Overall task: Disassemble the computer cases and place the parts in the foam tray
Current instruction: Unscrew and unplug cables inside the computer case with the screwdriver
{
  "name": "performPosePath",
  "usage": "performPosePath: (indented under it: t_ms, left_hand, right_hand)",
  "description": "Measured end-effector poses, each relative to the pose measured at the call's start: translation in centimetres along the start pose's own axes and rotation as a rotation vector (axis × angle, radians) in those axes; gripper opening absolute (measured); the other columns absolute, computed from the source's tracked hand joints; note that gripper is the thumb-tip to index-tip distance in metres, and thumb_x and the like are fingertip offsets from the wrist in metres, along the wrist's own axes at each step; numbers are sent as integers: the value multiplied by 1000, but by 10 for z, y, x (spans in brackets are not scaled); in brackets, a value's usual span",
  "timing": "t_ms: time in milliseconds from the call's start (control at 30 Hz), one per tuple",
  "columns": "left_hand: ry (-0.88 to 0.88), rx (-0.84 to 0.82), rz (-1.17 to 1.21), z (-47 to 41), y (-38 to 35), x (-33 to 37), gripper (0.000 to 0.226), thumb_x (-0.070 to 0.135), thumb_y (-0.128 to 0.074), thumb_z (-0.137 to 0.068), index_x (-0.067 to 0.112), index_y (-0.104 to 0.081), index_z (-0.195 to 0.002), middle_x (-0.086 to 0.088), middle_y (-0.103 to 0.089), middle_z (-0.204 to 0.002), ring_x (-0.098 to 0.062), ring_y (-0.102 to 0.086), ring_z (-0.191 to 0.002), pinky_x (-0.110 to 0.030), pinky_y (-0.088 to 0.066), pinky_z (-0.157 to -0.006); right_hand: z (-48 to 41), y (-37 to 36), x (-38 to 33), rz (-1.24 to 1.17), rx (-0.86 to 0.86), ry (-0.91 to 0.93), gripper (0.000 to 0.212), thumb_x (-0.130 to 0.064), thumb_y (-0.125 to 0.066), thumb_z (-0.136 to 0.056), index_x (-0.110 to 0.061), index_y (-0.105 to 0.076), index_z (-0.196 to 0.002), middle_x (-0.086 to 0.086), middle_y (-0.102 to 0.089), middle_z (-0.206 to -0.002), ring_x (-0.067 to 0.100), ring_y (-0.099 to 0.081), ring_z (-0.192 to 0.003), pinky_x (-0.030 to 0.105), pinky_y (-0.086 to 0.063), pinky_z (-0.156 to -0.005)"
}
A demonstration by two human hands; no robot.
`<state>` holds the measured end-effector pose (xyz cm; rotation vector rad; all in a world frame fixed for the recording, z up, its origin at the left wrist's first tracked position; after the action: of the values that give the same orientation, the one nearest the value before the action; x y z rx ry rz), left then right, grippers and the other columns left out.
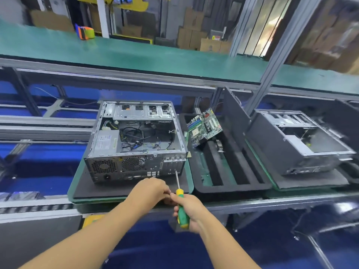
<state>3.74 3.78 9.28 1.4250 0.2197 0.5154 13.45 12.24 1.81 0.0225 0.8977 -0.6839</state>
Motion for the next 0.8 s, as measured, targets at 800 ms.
performPosePath:
  t_ms: [800]
  left_hand:
    - [14, 120, 228, -140, 105, -210, 35, 49, -54, -98, 27, -69, -121, 12, -67, -116, -10, -60, -101, -27, -44, -83]
  right_hand:
    - [-110, 149, -180, 209, 662, 173, 6, 0, -53, -98, 1, -58, -97, 13, -66, -70, 16, -43, -48, 20, -42, -35]
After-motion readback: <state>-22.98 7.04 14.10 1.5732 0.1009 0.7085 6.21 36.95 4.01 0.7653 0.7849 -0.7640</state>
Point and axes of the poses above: each hand's wrist, its own z-axis away from the middle knuckle, its own y-axis out of the back of the hand, x = y × z, the point moved 6 cm from there along -z, towards the middle knuckle
